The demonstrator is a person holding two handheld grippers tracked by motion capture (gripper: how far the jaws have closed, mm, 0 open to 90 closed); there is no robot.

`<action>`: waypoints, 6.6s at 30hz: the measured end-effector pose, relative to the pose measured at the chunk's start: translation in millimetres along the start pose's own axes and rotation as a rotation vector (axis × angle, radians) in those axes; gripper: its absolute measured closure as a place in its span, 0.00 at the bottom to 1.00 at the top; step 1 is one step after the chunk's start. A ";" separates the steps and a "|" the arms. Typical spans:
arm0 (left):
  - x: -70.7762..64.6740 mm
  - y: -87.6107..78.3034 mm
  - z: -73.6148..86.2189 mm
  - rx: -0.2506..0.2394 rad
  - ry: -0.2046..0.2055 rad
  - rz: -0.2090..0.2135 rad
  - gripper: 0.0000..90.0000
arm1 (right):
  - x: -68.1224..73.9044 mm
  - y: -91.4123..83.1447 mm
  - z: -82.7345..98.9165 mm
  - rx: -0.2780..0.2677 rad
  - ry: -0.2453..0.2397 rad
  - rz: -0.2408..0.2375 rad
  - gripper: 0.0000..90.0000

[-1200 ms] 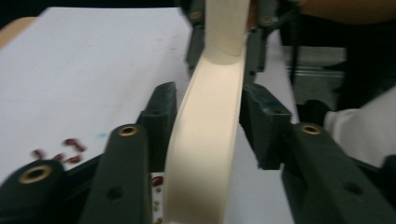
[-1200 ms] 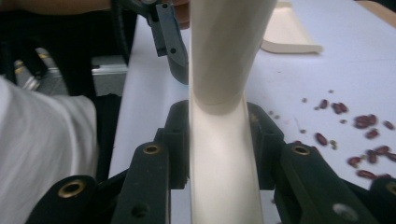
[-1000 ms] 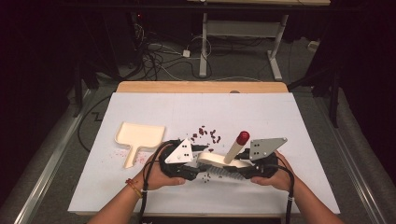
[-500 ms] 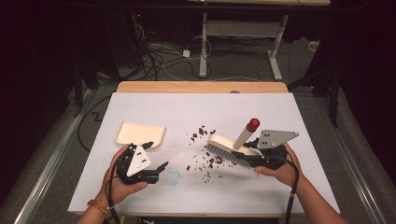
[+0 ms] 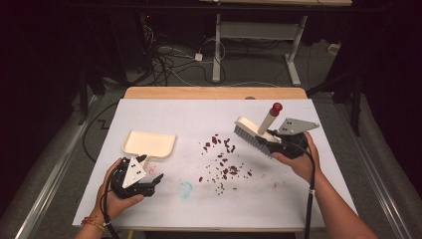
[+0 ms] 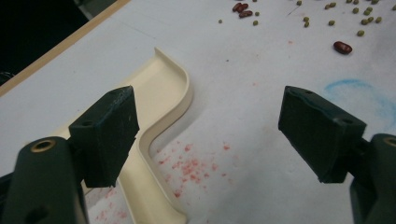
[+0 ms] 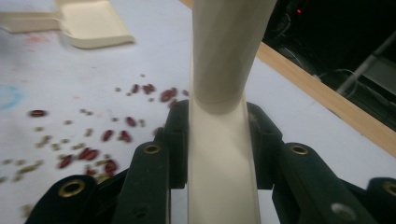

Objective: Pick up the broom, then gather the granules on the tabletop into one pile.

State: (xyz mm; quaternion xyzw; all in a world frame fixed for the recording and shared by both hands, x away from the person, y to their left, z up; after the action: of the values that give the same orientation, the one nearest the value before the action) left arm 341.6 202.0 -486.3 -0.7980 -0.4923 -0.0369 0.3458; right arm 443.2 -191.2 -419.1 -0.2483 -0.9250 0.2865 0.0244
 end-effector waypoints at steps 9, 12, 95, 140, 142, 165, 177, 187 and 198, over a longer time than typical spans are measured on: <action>3.9 -1.0 7.0 0.011 -0.028 0.007 0.21 | -40.5 70.8 -8.9 0.072 -0.001 0.044 0.75; 2.1 -1.9 11.4 0.026 -0.021 0.006 0.21 | -43.7 88.6 -14.6 0.084 -0.036 0.059 0.75; -16.4 -10.7 10.4 0.049 0.052 0.024 0.21 | 75.8 79.0 1.3 0.086 -0.452 -0.391 0.75; 3.8 -22.6 7.0 -0.009 -0.028 -0.038 0.21 | 134.3 114.4 -18.2 -0.099 0.347 -0.061 0.75; 2.9 -22.4 6.7 -0.008 -0.025 -0.038 0.21 | 128.5 113.8 -14.9 -0.091 0.373 -0.058 0.74; -7.6 -17.5 5.2 0.010 0.018 -0.006 0.21 | 105.5 57.5 -8.7 -0.109 0.391 -0.001 0.75; -9.7 -15.3 5.6 0.023 0.033 -0.001 0.21 | 118.5 16.5 -18.8 -0.102 0.120 -0.253 0.75; -12.2 -13.3 5.0 0.031 0.045 0.003 0.21 | 150.1 11.4 14.2 0.031 -0.102 -0.541 0.75; -12.5 -12.8 5.7 0.034 0.051 0.008 0.20 | 119.0 20.7 26.7 0.065 -0.045 -0.504 0.75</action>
State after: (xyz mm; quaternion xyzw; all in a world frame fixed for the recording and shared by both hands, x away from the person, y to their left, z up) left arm 323.1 199.4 -489.0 -0.7927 -0.4808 -0.0477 0.3718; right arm 343.1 -134.0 -464.2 -0.0025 -0.9483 0.3065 0.0824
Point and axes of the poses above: each handheld gripper's, and its own axes: y roughly forward along the jaws, z roughly out of its underside, x roughly to its left, the point moved 6 cm from there along y, roughly forward along the jaws, and after that the axes turned 11 degrees about -z, right-handed, at the moved point
